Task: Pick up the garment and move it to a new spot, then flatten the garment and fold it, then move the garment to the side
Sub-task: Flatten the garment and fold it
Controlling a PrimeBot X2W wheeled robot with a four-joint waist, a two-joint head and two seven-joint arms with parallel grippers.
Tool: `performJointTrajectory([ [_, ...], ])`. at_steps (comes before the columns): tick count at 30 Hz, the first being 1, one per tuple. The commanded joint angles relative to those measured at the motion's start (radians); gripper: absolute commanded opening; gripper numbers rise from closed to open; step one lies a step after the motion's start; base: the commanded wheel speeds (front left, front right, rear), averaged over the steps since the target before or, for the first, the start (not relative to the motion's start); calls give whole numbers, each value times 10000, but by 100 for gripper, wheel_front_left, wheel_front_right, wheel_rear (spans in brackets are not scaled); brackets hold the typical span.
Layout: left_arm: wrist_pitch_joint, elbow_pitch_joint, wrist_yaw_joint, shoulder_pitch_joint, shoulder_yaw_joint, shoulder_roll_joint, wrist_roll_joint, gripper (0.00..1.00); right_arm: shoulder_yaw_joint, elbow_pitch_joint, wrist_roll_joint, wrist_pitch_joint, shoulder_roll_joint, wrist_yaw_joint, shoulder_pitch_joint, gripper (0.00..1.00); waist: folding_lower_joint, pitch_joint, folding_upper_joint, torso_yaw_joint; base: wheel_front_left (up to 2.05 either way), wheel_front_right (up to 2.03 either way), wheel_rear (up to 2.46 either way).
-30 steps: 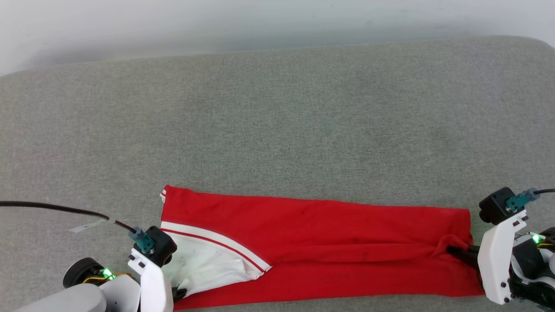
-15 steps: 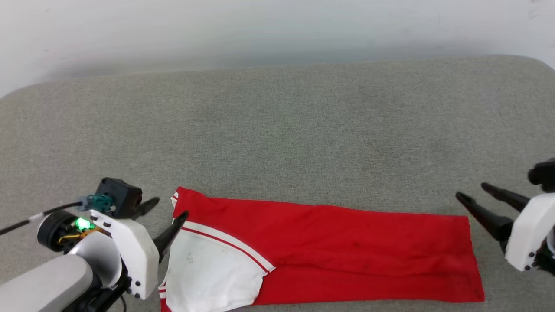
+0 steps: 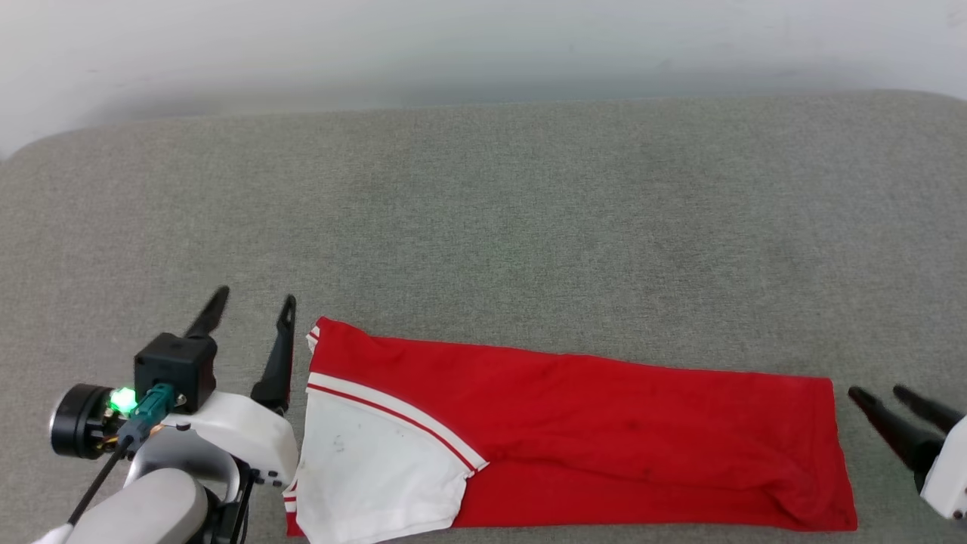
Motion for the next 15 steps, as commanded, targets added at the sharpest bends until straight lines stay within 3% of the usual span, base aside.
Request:
performJointTrajectory([
  [1, -63, -102, 203, 312, 486, -186, 482, 100, -105, 69, 244, 207, 200, -2, 290, 100, 0, 33, 0, 52, 0, 0, 0],
  [6, -57, -346, 448, 1347, 1863, -832, 1543, 100, -265, 95, 784, 644, 448, -2, 614, 100, 0, 149, 0, 159, 0, 0, 0],
  [15, -51, -445, -147, 3262, 4258, -2653, 3702, 100, 80, 550, 1521, 1369, 1213, -3, 946, 100, 0, 314, 0, 473, 0, 0, 0],
])
